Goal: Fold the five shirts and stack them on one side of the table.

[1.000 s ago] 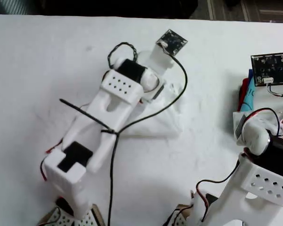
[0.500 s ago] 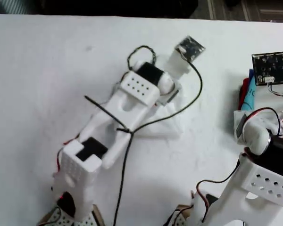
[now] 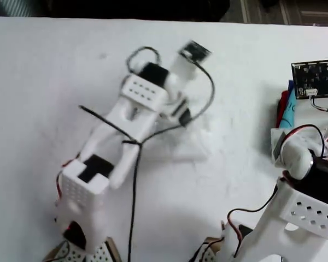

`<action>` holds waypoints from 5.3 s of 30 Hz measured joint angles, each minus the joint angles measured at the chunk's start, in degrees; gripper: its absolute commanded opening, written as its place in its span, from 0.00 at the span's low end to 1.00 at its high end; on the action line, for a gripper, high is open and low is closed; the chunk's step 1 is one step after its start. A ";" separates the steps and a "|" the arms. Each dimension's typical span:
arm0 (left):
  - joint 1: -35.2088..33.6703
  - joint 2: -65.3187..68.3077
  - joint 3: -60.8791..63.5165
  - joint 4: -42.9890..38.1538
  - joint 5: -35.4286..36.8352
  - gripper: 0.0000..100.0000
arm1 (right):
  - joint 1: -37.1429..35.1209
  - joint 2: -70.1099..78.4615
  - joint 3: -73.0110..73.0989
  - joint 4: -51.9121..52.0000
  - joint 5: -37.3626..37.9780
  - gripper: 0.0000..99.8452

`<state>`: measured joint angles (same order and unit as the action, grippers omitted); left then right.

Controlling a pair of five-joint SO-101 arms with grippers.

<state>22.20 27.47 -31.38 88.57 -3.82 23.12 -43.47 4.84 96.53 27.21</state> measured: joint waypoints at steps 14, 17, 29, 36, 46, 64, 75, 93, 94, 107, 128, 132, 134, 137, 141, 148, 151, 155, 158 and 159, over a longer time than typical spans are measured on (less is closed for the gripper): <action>-3.43 -0.09 0.00 -1.49 4.31 0.27 | 0.00 0.00 0.00 0.00 0.00 0.02; -1.23 2.11 0.00 -1.05 4.40 0.27 | 0.00 0.00 0.00 0.00 0.00 0.02; 10.02 7.12 -2.64 4.75 4.84 0.27 | 0.00 0.00 0.00 0.00 0.00 0.02; 11.08 7.12 -10.46 12.84 3.96 0.27 | 0.00 0.00 0.00 0.00 0.00 0.02; 2.37 7.21 -14.68 12.92 1.67 0.27 | 0.00 0.00 0.00 0.00 0.00 0.02; 12.92 7.30 -0.97 12.92 2.90 0.27 | 0.00 0.00 0.00 0.00 0.00 0.02; 5.01 4.75 -7.91 13.54 1.67 0.25 | 0.00 0.00 0.00 0.00 0.00 0.02; -32.62 -28.31 -8.70 13.63 -11.34 0.11 | -28.92 7.56 18.02 -6.77 -7.47 0.02; -34.99 -29.45 -8.88 13.63 -11.52 0.11 | -30.33 10.37 17.85 -6.95 -8.62 0.02; -60.31 -34.37 -8.97 13.63 -18.73 0.06 | -37.19 48.18 -13.10 -5.89 -22.07 0.22; -63.21 -34.64 -1.05 13.63 -25.58 0.03 | -29.45 79.47 -40.09 -2.81 -22.42 0.15; -63.21 -34.64 -0.88 13.63 -25.58 0.03 | -29.54 80.62 -41.85 -2.81 -22.42 0.02; -63.21 -34.64 -0.79 13.63 -25.58 0.03 | -29.27 80.62 -42.73 -2.81 -22.42 0.02; -63.21 -34.64 -0.70 13.63 -25.58 0.03 | -29.45 80.62 -44.22 -2.29 -22.42 0.02; -63.21 -34.64 -0.70 13.63 -25.58 0.03 | -29.54 80.62 -48.53 -0.62 -22.42 0.02; -63.21 -34.64 -0.70 13.63 -25.58 0.03 | -29.63 80.62 -52.84 -3.87 -16.00 0.02; -63.21 -34.64 -0.70 13.63 -25.58 0.03 | -29.10 80.97 -52.92 -7.21 -14.24 0.02; -63.21 -34.64 -0.70 13.63 -25.58 0.03 | -26.90 84.75 -53.63 -8.35 -13.54 0.05; -63.21 -34.64 -0.70 13.63 -25.58 0.03 | -25.93 85.01 -54.59 -6.86 -13.54 0.19; -63.21 -34.64 -0.70 13.63 -25.58 0.03 | -25.93 85.01 -55.74 -5.45 -13.45 0.25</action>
<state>-41.01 -7.16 -32.09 102.20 -29.41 -2.81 41.54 -50.90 91.08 13.76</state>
